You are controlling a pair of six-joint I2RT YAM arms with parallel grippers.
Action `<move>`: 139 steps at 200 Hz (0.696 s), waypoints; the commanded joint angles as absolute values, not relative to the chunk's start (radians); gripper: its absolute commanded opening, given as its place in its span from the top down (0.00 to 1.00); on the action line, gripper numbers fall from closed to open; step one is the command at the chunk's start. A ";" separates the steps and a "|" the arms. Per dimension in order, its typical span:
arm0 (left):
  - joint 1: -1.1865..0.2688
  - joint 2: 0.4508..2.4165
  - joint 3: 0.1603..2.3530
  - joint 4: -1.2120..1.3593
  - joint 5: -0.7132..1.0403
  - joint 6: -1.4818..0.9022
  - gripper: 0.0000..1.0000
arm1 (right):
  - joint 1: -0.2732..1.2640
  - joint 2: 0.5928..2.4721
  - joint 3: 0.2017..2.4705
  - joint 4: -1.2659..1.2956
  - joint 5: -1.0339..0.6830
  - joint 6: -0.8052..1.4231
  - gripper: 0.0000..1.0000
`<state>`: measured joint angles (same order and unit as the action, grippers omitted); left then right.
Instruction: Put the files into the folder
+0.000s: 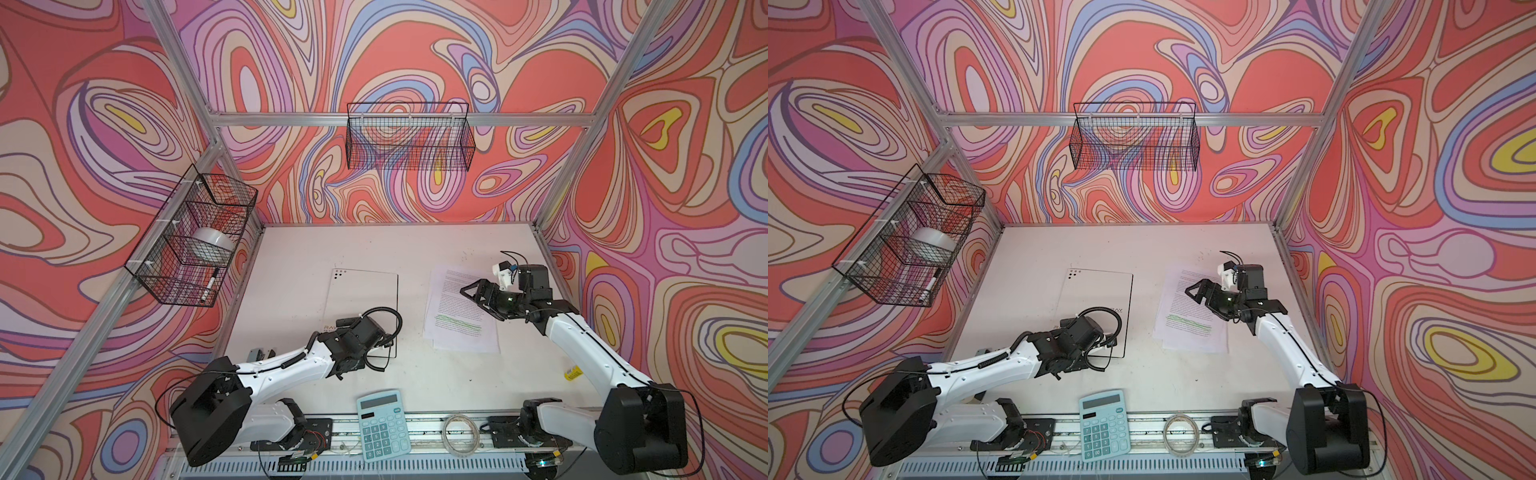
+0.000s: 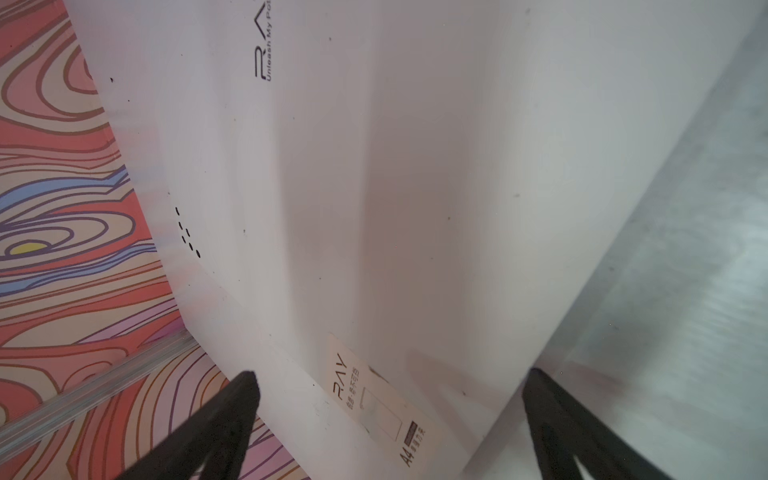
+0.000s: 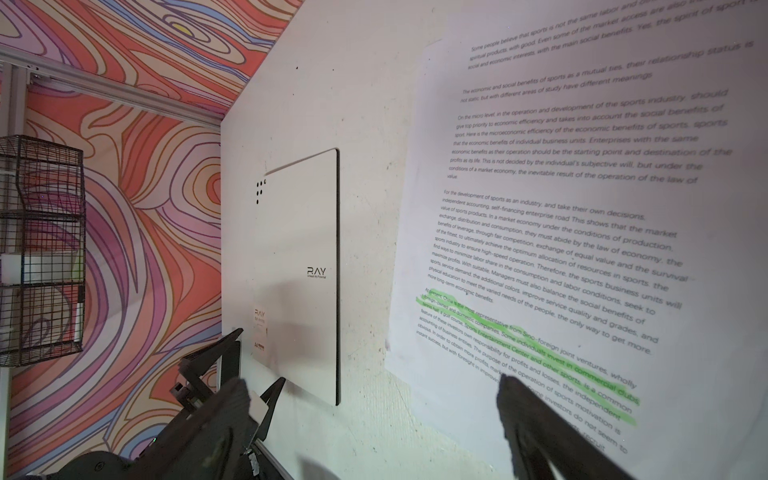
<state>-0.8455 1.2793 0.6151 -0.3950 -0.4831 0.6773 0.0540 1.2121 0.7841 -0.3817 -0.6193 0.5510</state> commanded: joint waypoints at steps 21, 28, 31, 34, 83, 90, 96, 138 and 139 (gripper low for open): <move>-0.853 1.290 0.567 -0.311 -0.538 0.711 0.00 | 0.061 1.241 0.798 -0.354 -0.654 0.538 0.01; -0.852 1.290 0.561 -0.296 -0.549 0.713 0.00 | 0.061 1.246 0.799 -0.353 -0.663 0.537 0.02; -0.852 1.290 0.559 -0.292 -0.553 0.712 0.00 | 0.060 1.248 0.801 -0.353 -0.667 0.536 0.01; -0.852 1.290 0.558 -0.290 -0.555 0.711 0.00 | 0.061 1.249 0.803 -0.354 -0.671 0.534 0.01; -0.853 1.284 0.528 -0.223 -0.595 0.692 0.00 | 0.069 1.249 0.806 -0.365 -0.714 0.506 0.02; -0.853 1.284 0.525 -0.207 -0.604 0.692 0.00 | 0.076 1.249 0.804 -0.366 -0.723 0.499 0.01; -0.853 1.284 0.525 -0.190 -0.615 0.692 0.00 | 0.083 1.251 0.806 -0.370 -0.728 0.493 0.02; -0.853 1.270 0.489 -0.103 -0.694 0.672 0.00 | 0.166 1.285 0.831 -0.383 -0.735 0.458 0.01; -0.853 1.269 0.489 -0.104 -0.695 0.670 0.00 | 0.168 1.287 0.831 -0.382 -0.736 0.458 0.02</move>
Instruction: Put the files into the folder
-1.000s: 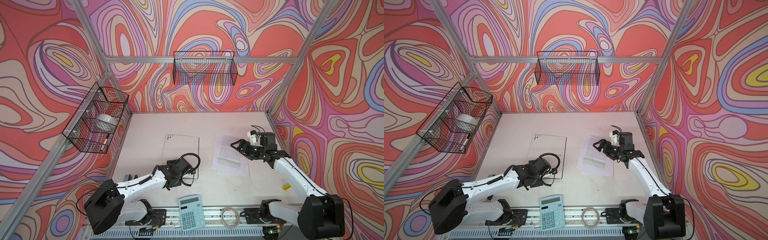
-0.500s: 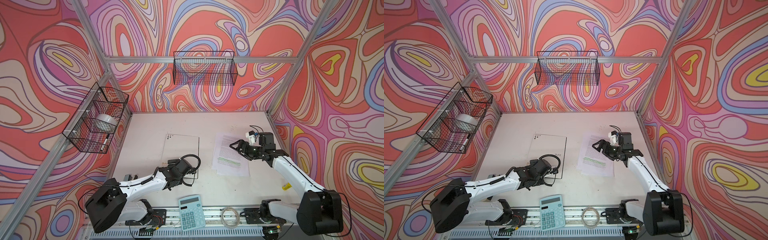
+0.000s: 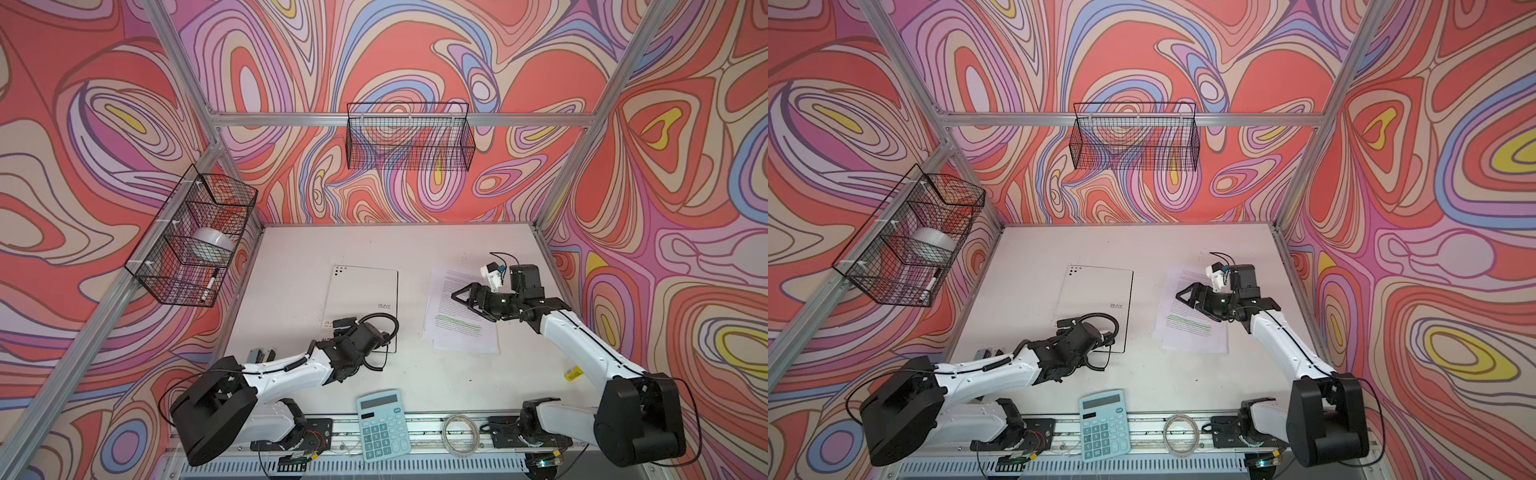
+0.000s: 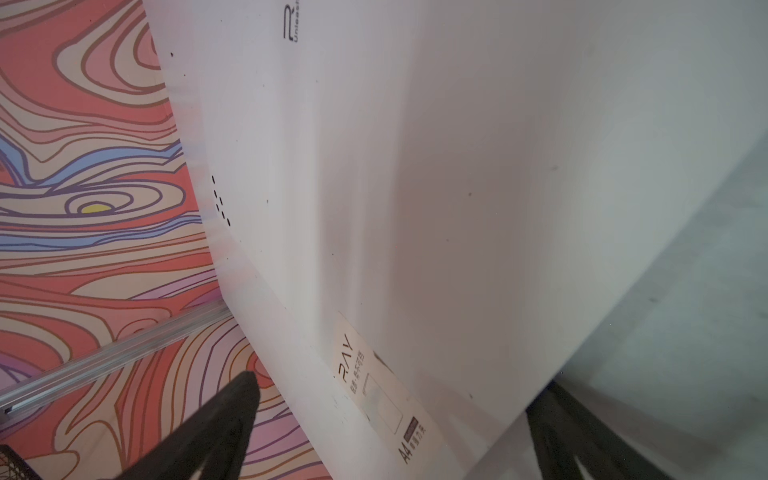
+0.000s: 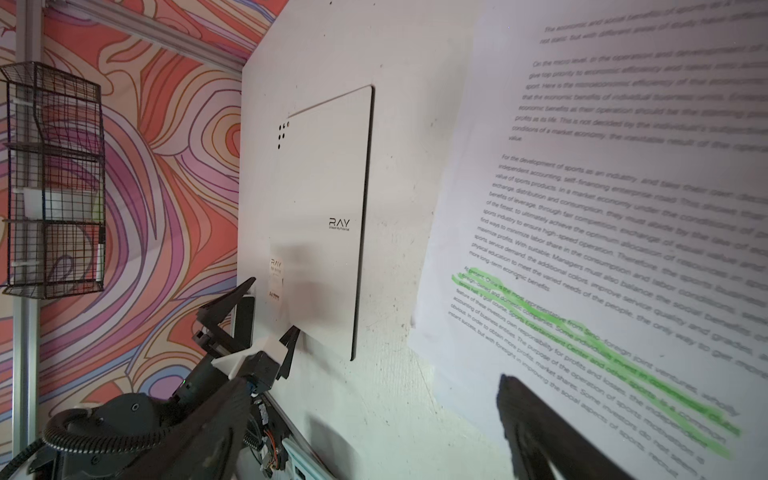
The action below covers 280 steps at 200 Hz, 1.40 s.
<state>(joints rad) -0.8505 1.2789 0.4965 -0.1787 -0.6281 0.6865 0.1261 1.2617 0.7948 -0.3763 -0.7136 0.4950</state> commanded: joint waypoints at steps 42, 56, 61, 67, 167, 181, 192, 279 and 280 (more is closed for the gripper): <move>-0.854 1.278 0.505 -0.076 -0.722 0.650 0.00 | 0.270 1.373 0.841 -0.319 -0.755 0.474 0.01; -0.854 1.281 0.506 -0.060 -0.737 0.656 0.00 | 0.293 1.397 0.843 -0.302 -0.755 0.477 0.01; -0.854 1.281 0.506 -0.056 -0.741 0.659 0.00 | 0.300 1.403 0.843 -0.295 -0.755 0.480 0.02; -0.854 1.281 0.506 -0.050 -0.746 0.663 0.00 | 0.306 1.411 0.840 -0.282 -0.756 0.485 0.02; -0.854 1.310 0.545 -0.019 -0.777 0.675 0.00 | 0.463 1.587 0.822 0.002 -0.777 0.622 0.02; -0.853 1.311 0.548 -0.021 -0.779 0.673 0.00 | 0.481 1.615 0.832 0.020 -0.775 0.629 0.01; -0.854 1.313 0.549 -0.020 -0.779 0.673 0.00 | 0.492 1.639 0.840 0.034 -0.775 0.633 0.01; -0.854 1.317 0.554 0.021 -0.802 0.690 0.00 | 0.541 1.808 0.889 0.205 -0.823 0.718 0.01; -0.853 1.316 0.554 0.021 -0.802 0.690 0.00 | 0.541 1.809 0.889 0.208 -0.823 0.720 0.01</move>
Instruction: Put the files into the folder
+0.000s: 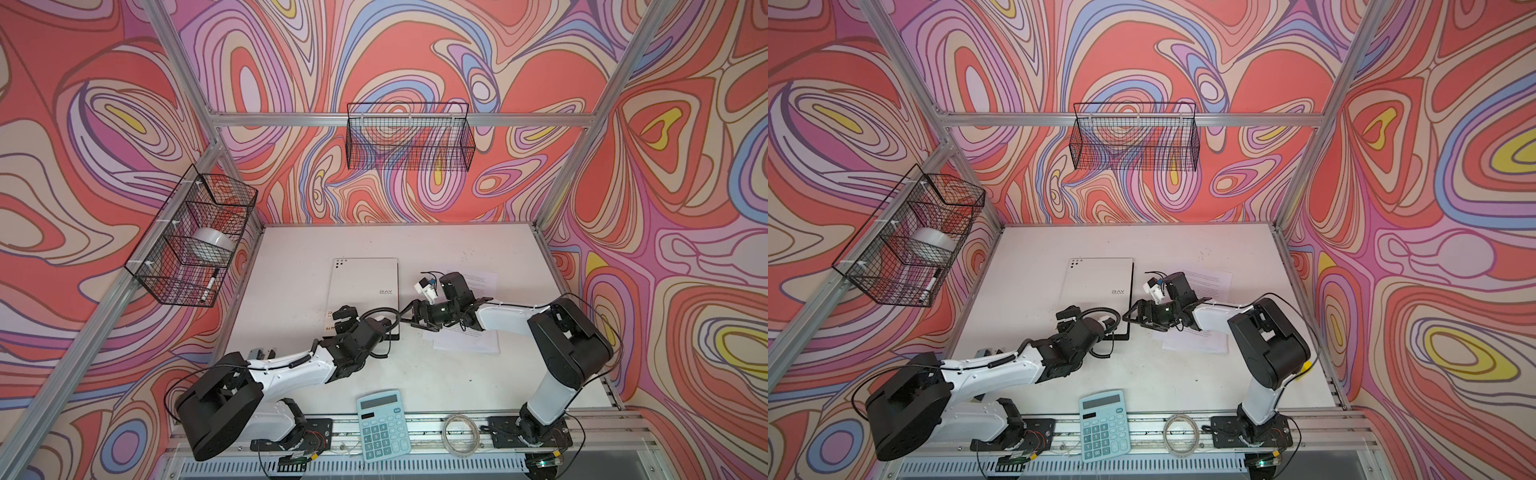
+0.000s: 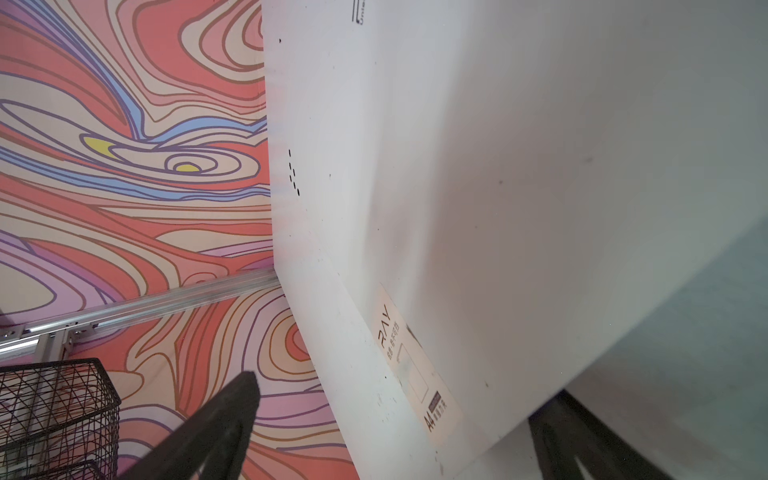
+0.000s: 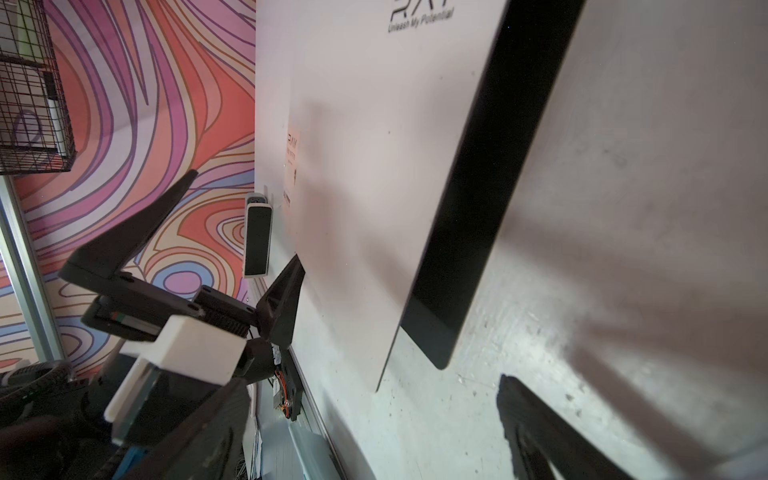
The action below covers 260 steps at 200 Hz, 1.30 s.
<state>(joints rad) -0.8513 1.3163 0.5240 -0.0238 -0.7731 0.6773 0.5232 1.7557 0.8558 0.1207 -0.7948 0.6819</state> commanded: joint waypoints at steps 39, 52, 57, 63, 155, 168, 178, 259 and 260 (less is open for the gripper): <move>-0.853 1.318 0.555 0.023 -0.802 0.690 0.00 | 0.555 1.876 0.918 0.293 -0.854 0.766 0.02; -0.854 1.318 0.558 0.020 -0.802 0.689 0.00 | 0.558 1.895 0.926 0.325 -0.868 0.787 0.02; -0.854 1.318 0.558 0.021 -0.802 0.689 0.00 | 0.560 1.901 0.928 0.342 -0.873 0.796 0.01; -0.854 1.318 0.558 0.020 -0.802 0.689 0.00 | 0.560 1.906 0.930 0.356 -0.876 0.806 0.01; -0.854 1.285 0.583 -0.106 -0.737 0.648 0.00 | 0.565 1.967 1.000 0.457 -0.941 0.899 0.01; -0.853 1.263 0.588 -0.161 -0.703 0.634 0.00 | 0.565 1.964 1.006 0.453 -0.939 0.903 0.01; -0.853 1.241 0.584 -0.189 -0.680 0.632 0.00 | 0.565 1.959 1.010 0.454 -0.939 0.909 0.02; -0.790 1.125 0.624 -0.388 -0.530 0.572 0.00 | 0.565 1.950 1.055 0.454 -0.949 0.979 0.01; -0.788 1.124 0.627 -0.393 -0.527 0.568 0.00 | 0.565 1.950 1.056 0.453 -0.950 0.979 0.01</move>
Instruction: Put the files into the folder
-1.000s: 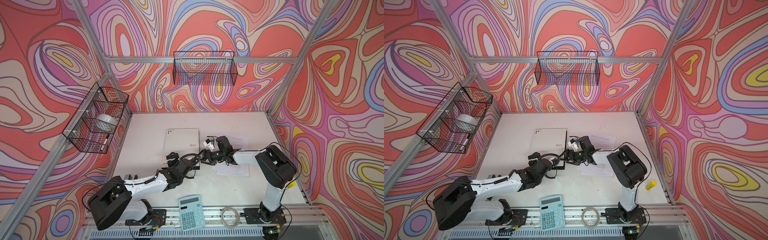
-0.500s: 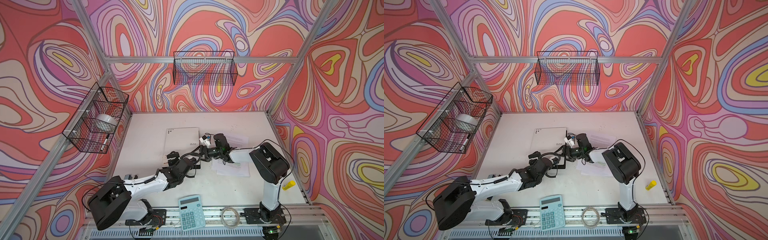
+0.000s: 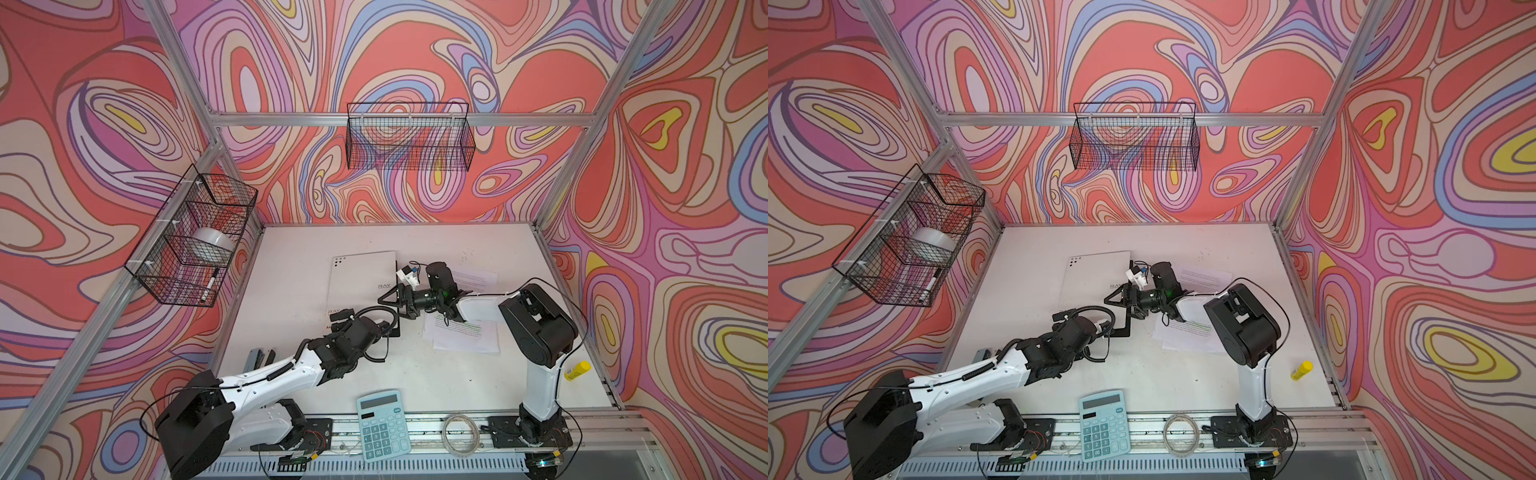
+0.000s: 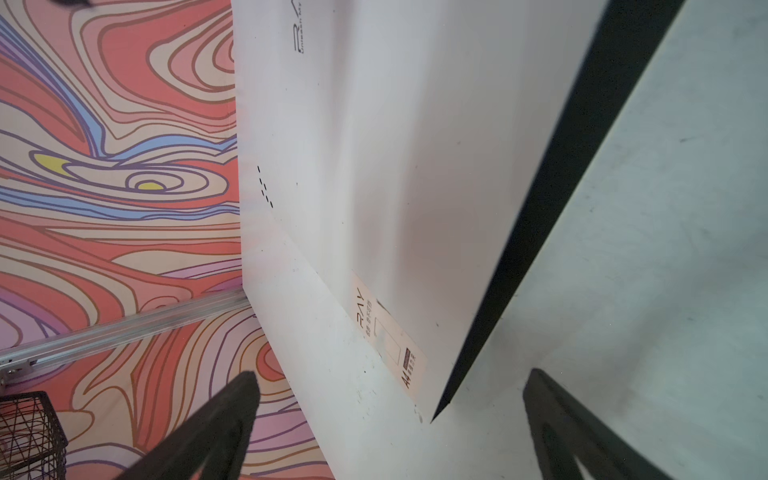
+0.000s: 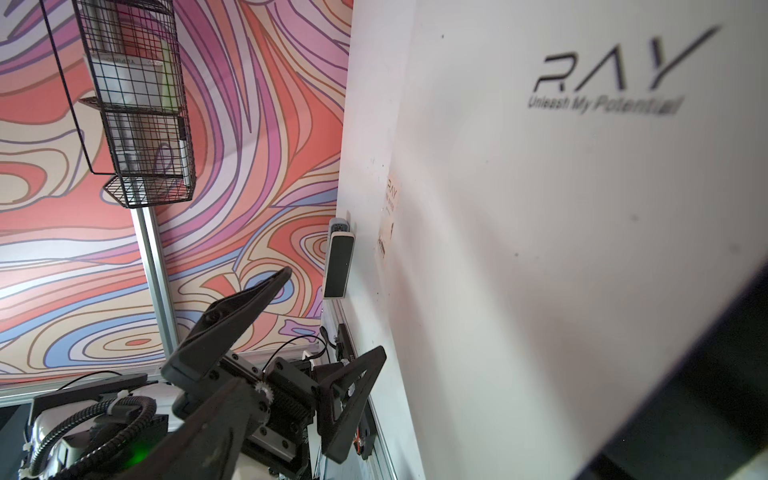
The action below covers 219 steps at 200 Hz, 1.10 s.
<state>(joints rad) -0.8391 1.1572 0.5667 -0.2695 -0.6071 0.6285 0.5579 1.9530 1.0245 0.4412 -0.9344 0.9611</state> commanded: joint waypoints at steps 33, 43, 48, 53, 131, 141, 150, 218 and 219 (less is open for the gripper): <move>-0.744 1.064 0.669 -0.465 -0.465 0.531 0.00 | 0.565 1.961 1.074 0.428 -0.951 0.974 0.02; -0.732 1.048 0.677 -0.472 -0.457 0.532 0.00 | 0.565 1.966 1.077 0.426 -0.950 0.978 0.02; -0.724 1.045 0.685 -0.476 -0.450 0.534 0.00 | 0.565 1.967 1.079 0.424 -0.949 0.978 0.02; -0.718 1.043 0.691 -0.475 -0.449 0.532 0.00 | 0.565 1.967 1.082 0.419 -0.948 0.975 0.01; -0.450 1.028 0.966 -0.654 -0.194 0.384 0.00 | 0.565 1.939 1.068 0.406 -0.936 0.953 0.01; -0.418 1.047 1.019 -0.680 -0.157 0.347 0.00 | 0.565 1.934 1.065 0.423 -0.930 0.963 0.02; -0.397 1.077 1.076 -0.701 -0.139 0.315 0.00 | 0.565 1.928 1.070 0.424 -0.927 0.963 0.01; -0.307 1.499 1.637 -0.902 -0.002 -0.029 0.00 | 0.575 1.901 1.121 0.480 -0.898 0.984 0.02; -0.306 1.504 1.643 -0.904 0.002 -0.034 0.00 | 0.576 1.901 1.121 0.481 -0.897 0.984 0.02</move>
